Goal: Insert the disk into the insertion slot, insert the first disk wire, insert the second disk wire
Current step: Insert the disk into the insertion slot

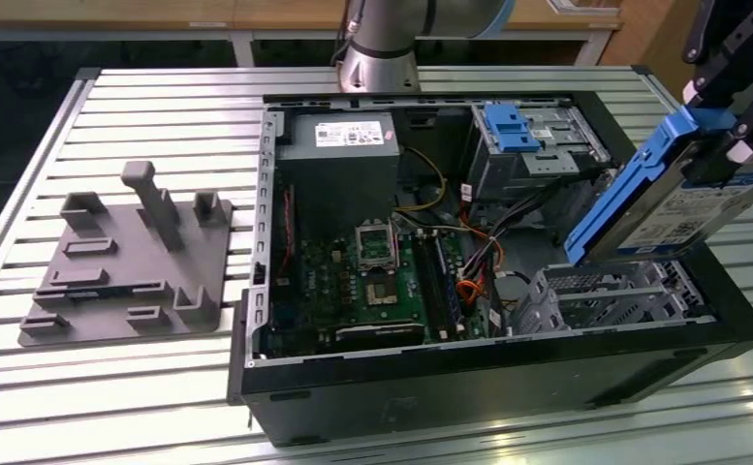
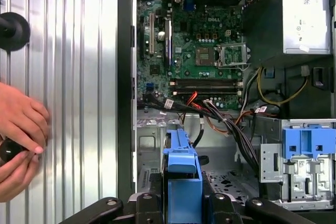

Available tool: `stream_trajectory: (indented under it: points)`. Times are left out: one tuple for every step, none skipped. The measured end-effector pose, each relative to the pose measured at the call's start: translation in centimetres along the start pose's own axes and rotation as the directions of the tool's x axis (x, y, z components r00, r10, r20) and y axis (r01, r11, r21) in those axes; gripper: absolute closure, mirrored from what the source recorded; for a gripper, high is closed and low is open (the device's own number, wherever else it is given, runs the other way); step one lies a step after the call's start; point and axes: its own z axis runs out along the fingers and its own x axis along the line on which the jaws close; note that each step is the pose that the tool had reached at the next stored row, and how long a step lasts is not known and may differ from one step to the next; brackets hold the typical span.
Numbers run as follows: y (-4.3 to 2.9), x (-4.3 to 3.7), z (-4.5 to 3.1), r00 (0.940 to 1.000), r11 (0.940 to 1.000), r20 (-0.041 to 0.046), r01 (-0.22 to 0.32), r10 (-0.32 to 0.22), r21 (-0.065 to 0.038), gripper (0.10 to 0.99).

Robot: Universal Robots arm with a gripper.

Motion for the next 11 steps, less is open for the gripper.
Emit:
stream_trajectory:
  points:
    - [-0.04, 0.00, 0.17, 1.0000, 1.0000, 0.0000, -0.002, 0.002, -0.002, 0.722]
    - [-0.11, 0.00, 0.34, 1.0000, 1.0000, 0.0000, -0.003, 0.003, -0.004, 0.722]
    - [-0.19, -0.01, 0.51, 1.0000, 1.0000, -0.0001, -0.004, 0.004, -0.006, 0.722]
    - [-0.26, -0.02, 0.68, 1.0000, 1.0000, -0.0002, -0.004, 0.004, -0.008, 0.722]
    - [-0.33, -0.05, 0.84, 1.0000, 0.9999, -0.0001, -0.005, 0.005, -0.010, 0.722]
    - [-0.37, -0.10, 1.00, 1.0000, 0.9999, -0.0002, -0.005, 0.005, -0.012, 0.722]
    - [-0.41, -0.14, 1.16, 1.0000, 0.9999, -0.0003, -0.006, 0.006, -0.014, 0.722]
    - [-0.44, -0.17, 1.32, 1.0000, 0.9999, -0.0003, -0.006, 0.006, -0.016, 0.722]
    - [-0.48, -0.19, 1.48, 1.0000, 0.9998, -0.0002, -0.006, 0.006, -0.017, 0.722]
    - [-0.53, -0.20, 1.62, 1.0000, 0.9998, -0.0001, -0.006, 0.006, -0.019, 0.722]
    - [-0.58, -0.20, 1.70, 1.0000, 0.9998, -0.0003, -0.007, 0.007, -0.020, 0.722]
